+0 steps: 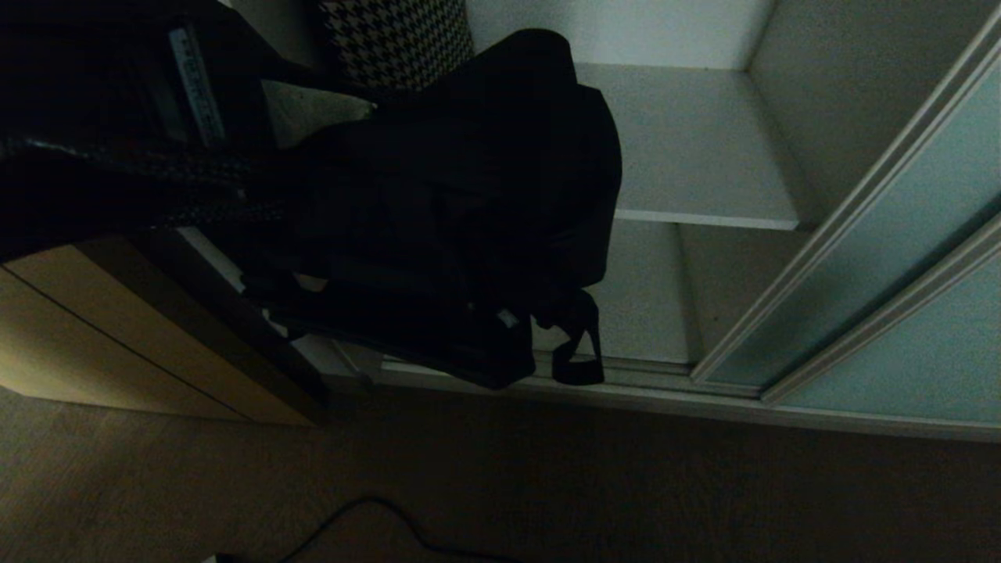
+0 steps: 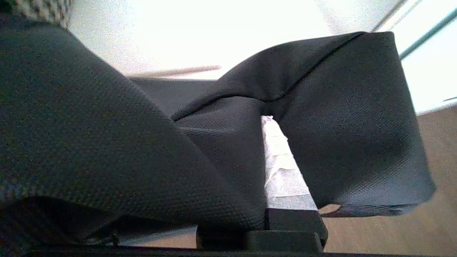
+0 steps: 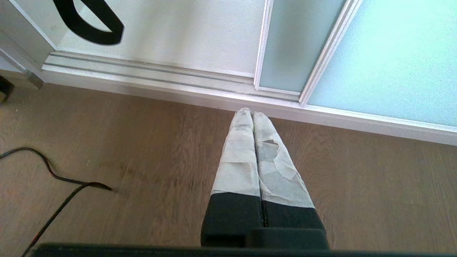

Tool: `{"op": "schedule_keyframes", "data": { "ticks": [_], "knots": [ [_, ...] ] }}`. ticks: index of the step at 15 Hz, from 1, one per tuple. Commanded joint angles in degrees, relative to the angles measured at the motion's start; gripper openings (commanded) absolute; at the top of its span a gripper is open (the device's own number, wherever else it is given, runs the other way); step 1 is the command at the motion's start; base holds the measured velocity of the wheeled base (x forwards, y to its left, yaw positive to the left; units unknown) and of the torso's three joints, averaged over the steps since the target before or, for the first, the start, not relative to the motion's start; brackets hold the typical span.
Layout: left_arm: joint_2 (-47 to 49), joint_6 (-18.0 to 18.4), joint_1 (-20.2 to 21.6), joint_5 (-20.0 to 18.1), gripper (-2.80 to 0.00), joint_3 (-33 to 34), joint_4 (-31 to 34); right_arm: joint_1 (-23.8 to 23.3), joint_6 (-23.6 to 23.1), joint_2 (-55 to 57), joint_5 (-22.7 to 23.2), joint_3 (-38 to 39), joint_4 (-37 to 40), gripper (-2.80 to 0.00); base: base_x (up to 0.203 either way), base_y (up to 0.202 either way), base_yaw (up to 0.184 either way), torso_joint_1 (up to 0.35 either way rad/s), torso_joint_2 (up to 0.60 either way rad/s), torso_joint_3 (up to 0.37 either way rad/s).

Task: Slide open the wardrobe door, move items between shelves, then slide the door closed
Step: Place the bag on the higher shelf

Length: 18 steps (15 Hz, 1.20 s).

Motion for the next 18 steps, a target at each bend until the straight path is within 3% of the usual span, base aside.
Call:
{"op": "schedule_keyframes", "data": {
  "ticks": [1, 9, 13, 18],
  "knots": [
    [1.1, 0.4, 0.0, 0.1, -2.8, -1.7, -0.1, 0.0, 0.0, 0.0, 0.0, 0.0, 0.0, -2.8, 0.0, 0.0, 0.0, 0.0, 0.0, 0.0],
    [4.8, 1.7, 0.0, -0.2, -2.8, -12.0, -0.7, 0.0, 0.0, -0.1, 0.0, 0.0, 0.0, -2.8, 0.0, 0.0, 0.0, 0.002, 0.0, 0.03],
    [10.1, 4.7, -0.2, -0.7, -2.8, -16.5, -7.3, 0.0, 0.0, 0.0, 0.1, 0.0, 0.0, -2.8, 0.0, 0.0, 0.0, 0.0, 0.0, 0.0],
    [18.6, 4.4, -0.2, -0.1, -2.8, -30.3, -7.1, 0.0, 0.0, 0.0, 0.0, 0.0, 0.0, -2.8, 0.0, 0.0, 0.0, 0.0, 0.0, 0.0]
  ]
}}
